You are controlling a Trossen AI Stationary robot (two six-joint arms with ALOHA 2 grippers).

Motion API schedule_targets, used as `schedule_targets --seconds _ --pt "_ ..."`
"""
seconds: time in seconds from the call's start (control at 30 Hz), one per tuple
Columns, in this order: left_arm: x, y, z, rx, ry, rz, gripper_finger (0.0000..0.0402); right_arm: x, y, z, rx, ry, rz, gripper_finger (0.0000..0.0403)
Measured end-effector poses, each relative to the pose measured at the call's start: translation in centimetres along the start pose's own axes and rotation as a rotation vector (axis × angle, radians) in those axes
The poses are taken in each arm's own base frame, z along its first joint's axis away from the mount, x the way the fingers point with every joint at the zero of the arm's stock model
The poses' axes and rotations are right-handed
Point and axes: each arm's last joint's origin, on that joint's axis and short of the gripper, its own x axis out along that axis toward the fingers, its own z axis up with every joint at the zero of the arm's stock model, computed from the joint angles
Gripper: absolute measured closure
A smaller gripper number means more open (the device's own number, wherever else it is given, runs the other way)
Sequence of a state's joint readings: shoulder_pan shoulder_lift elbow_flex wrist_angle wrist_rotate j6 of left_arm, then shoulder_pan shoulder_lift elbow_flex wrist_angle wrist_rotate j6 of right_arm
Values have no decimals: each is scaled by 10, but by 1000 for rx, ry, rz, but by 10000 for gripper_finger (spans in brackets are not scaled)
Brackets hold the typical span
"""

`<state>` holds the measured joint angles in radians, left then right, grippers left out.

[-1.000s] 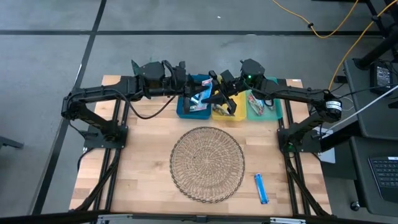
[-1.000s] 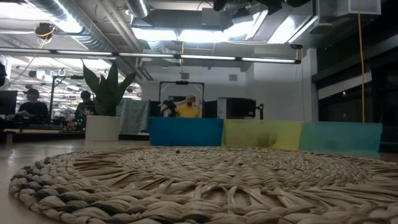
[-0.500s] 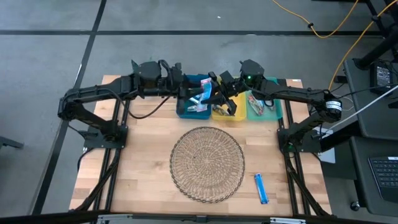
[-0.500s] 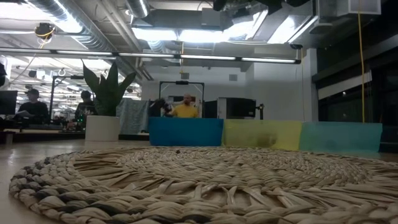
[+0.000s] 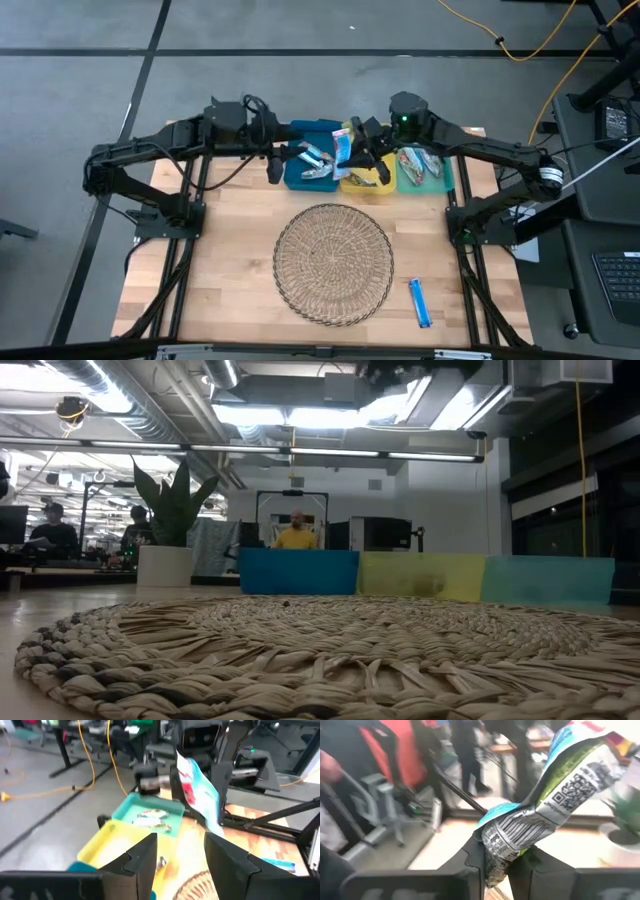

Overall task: Pick and place Granola Bars by type
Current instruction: Put the red granola bar into the green bin

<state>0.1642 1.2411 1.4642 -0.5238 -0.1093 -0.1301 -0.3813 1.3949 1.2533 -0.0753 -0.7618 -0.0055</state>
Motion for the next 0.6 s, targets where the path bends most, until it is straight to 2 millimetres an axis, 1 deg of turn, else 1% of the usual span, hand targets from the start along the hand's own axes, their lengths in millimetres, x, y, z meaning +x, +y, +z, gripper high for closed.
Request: schedule_targets --seconds 0.17,0.3,0.43,0.6 --pt "10 -1 -15 -55 63 4 248 -31 9 -6 2 155 -197 340" --pt "19 -4 -26 -84 99 5 247 -56 18 -11 45 280 -357 344" --pt "32 -6 -39 -110 123 2 250 -80 29 -16 107 377 -459 347" --pt "47 -12 -49 -111 167 -5 251 -108 42 -21 161 482 -595 337"
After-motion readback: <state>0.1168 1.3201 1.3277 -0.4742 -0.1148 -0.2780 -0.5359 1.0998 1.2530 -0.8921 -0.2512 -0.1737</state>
